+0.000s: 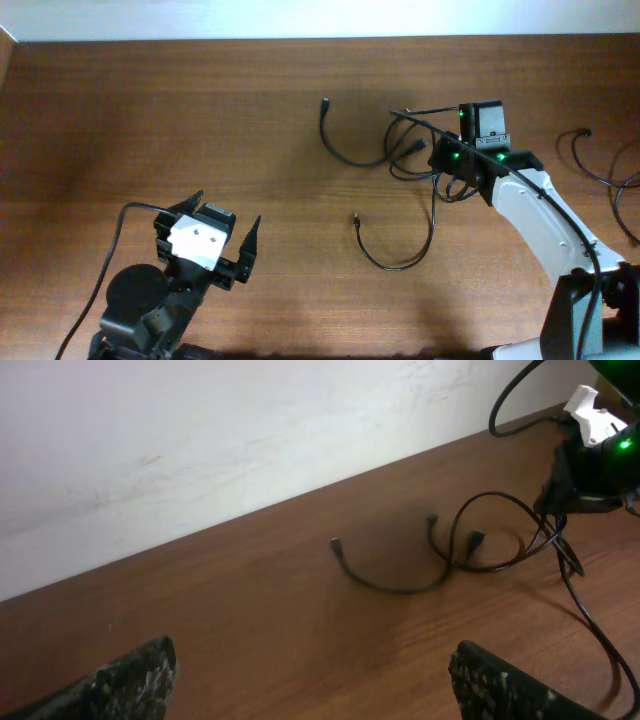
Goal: Untangle cables
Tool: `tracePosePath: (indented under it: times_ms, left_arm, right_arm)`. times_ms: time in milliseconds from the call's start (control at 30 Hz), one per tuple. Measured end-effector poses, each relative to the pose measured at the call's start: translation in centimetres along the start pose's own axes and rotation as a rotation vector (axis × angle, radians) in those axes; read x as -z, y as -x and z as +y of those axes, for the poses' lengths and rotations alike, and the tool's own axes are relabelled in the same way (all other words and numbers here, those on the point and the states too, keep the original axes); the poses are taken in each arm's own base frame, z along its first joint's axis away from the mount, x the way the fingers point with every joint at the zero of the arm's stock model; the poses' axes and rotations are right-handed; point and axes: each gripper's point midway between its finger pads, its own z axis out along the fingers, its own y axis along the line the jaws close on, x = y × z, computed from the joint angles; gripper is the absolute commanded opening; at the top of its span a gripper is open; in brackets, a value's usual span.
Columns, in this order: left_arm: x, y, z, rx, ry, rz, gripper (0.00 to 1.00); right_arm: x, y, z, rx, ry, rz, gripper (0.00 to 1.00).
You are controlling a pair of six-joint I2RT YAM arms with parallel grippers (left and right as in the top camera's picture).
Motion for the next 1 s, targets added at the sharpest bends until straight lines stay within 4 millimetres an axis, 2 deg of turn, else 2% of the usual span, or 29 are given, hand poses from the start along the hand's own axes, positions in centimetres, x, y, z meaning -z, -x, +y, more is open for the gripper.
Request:
tracePosePath:
  times_ms: [33,100,133,167,200,233,267,300,367,433,467,500,533,567,600,633,700,767,800,833,900,933,1000]
  left_arm:
    - [0.0,0.0,0.0,0.000,0.000,0.000,0.87]
    - [0.0,0.0,0.0,0.000,0.000,0.002,0.89]
    - [0.0,-0.3,-0.1,0.000,-0.005,0.012,0.91]
    - [0.0,-0.3,-0.3,0.001,-0.018,0.014,0.93]
    - [0.0,-0.3,-0.7,0.004,-0.037,0.013,0.95]
    - [-0.1,-0.4,-1.0,0.005,-0.056,0.016,0.96]
    - [-0.3,-0.5,-1.4,0.007,-0.081,0.023,0.99]
    - [-0.6,-0.7,-1.8,0.009,-0.107,0.034,0.99]
    - [-1.5,-1.4,-3.5,0.021,-0.209,0.076,0.99]
    - [-3.5,-3.1,-6.0,0.051,-0.359,0.169,1.00]
    - [-4.1,-3.4,-7.2,0.048,-0.434,0.186,1.00]
    - [-5.1,-2.9,-8.8,0.013,-0.550,0.154,0.99]
    - [-6.0,-3.5,-10.1,0.003,-0.645,0.167,1.00]
    - [-6.4,-3.4,-10.5,-0.007,-0.669,0.153,0.99]
    - [-7.8,-3.0,-10.9,-0.022,-0.710,0.125,0.99]
    - [-8.6,-4.1,-11.4,-0.004,-0.740,0.163,1.00]
    - [-10.2,-6.7,-12.6,0.054,-0.825,0.258,0.93]
    - [-10.7,-8.4,-14.1,0.086,-0.901,0.318,0.93]
    - [-10.6,-9.3,-15.9,0.065,-0.962,0.342,0.93]
    - [-10.2,-9.8,-17.5,0.039,-1.015,0.358,0.93]
    - [-9.1,-9.9,-19.8,-0.010,-1.084,0.354,0.94]
    - [-8.7,-10.1,-20.7,-0.039,-1.100,0.359,0.93]
    - [-8.9,-9.8,-21.1,-0.074,-1.091,0.335,0.90]
  right_arm:
    - [0.5,0.1,1.4,0.008,0.063,0.021,0.04]
    - [3.8,2.4,5.8,0.053,0.245,0.006,0.04]
    - [8.1,4.8,9.8,0.108,0.406,-0.037,0.04]
    - [14.4,6.8,13.8,0.175,0.571,-0.089,0.04]
    - [19.8,7.2,16.2,0.226,0.669,-0.108,0.04]
    - [26.3,7.3,18.6,0.297,0.782,-0.161,0.04]
    - [31.7,6.8,20.1,0.370,0.865,-0.211,0.04]
    - [35.4,6.4,21.0,0.422,0.922,-0.253,0.04]
    - [41.5,5.6,21.4,0.484,1.008,-0.326,0.04]
    - [44.1,4.8,21.0,0.515,1.044,-0.345,0.04]
    - [43.6,4.3,20.7,0.507,1.030,-0.315,0.04]
    - [43.2,4.0,20.5,0.502,1.020,-0.291,0.04]
    - [42.9,3.8,20.4,0.498,1.015,-0.276,0.04]
    - [43.1,3.4,20.5,0.509,1.035,-0.254,0.04]
    - [43.2,3.1,20.6,0.514,1.046,-0.245,0.04]
    - [43.3,2.9,20.7,0.518,1.058,-0.233,0.04]
    - [44.0,2.8,21.0,0.538,1.098,-0.240,0.04]
    - [46.6,2.0,21.9,0.621,1.228,-0.261,0.04]
    - [48.1,1.3,21.9,0.680,1.283,-0.287,0.04]
    - [48.4,1.3,21.5,0.684,1.257,-0.314,0.04]
    - [46.6,3.4,18.2,0.564,0.993,-0.417,0.04]
    - [46.5,3.2,17.1,0.560,0.929,-0.440,0.04]
    - [46.0,5.0,14.0,0.518,0.708,-0.564,0.04]
